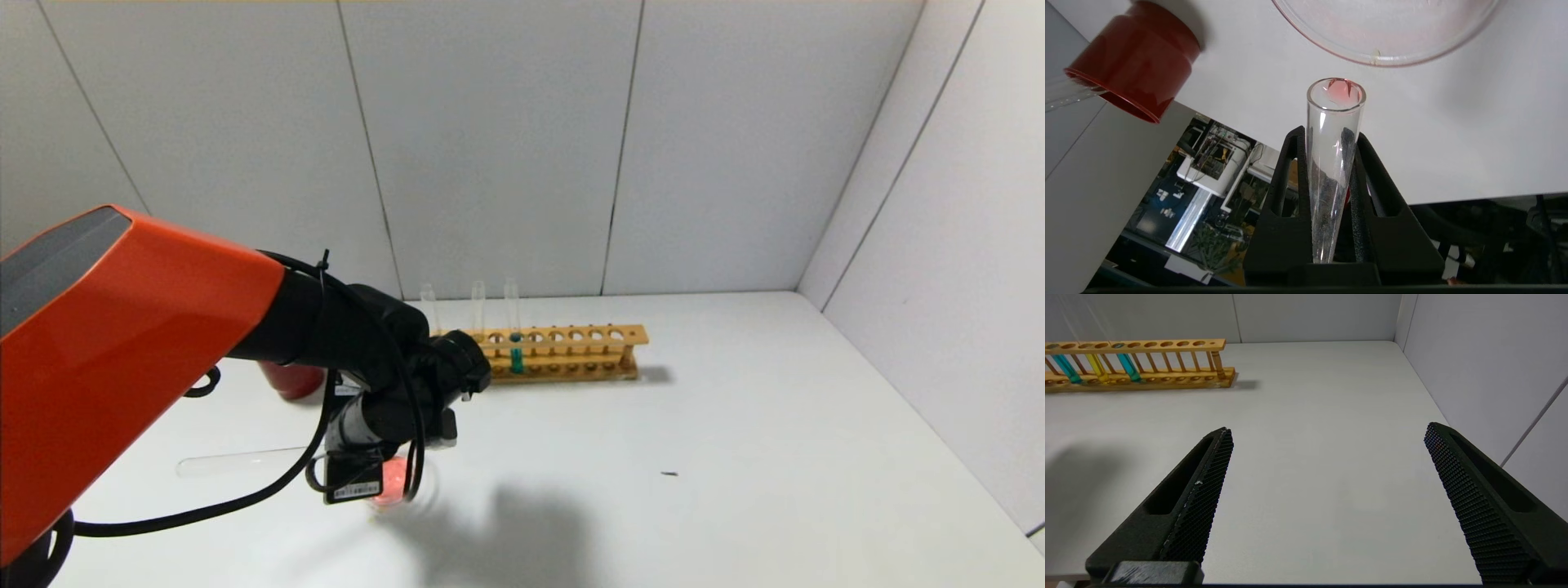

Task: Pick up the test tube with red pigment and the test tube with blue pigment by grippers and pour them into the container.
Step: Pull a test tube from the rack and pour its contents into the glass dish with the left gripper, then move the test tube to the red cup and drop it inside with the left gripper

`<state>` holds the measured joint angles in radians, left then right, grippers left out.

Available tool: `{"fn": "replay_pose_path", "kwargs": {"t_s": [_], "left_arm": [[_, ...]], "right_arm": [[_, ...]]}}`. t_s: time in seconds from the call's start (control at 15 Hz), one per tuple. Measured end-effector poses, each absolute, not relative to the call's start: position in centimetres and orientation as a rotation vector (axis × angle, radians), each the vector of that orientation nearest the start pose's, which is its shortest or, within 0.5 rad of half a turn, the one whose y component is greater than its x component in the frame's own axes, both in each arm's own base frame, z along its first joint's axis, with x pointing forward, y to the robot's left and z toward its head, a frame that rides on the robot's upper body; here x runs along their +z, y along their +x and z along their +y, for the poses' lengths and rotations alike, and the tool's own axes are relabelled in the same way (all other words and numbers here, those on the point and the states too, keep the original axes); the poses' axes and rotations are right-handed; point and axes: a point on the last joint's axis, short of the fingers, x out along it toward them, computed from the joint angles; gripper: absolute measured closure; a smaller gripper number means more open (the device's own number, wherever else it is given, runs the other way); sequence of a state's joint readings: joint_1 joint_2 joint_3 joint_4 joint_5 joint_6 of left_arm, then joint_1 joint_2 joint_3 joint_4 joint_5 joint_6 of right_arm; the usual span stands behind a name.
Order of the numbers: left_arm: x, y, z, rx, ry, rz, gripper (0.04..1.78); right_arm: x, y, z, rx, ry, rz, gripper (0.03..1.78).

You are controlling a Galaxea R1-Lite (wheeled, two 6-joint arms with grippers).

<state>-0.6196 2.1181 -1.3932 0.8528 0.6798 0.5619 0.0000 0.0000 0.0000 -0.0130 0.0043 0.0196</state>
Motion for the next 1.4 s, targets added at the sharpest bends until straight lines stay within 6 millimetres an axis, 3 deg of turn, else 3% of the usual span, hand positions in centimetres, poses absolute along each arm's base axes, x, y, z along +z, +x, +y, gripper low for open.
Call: {"fn": "replay_pose_path", "kwargs": {"t_s": [0.47,1.0,1.4], "left_arm": [[10.9,29.1,-18.2,-0.172,1.194,1.196,1.50],[17.5,26.8,-14.8,0.006,0.856,1.057,1.50],[21.1,29.1,-11.4,0.158,0.526,0.809,1.50]], "right_arm": [[7.7,-2.3,0.0,0.004,0.020,-0.013,0.10],[7.7,-2.3,0.0,0.005,0.020,-0.013,0.10],[7.7,-2.3,0.0,0.004,0.020,-0.013,0.10]]}}
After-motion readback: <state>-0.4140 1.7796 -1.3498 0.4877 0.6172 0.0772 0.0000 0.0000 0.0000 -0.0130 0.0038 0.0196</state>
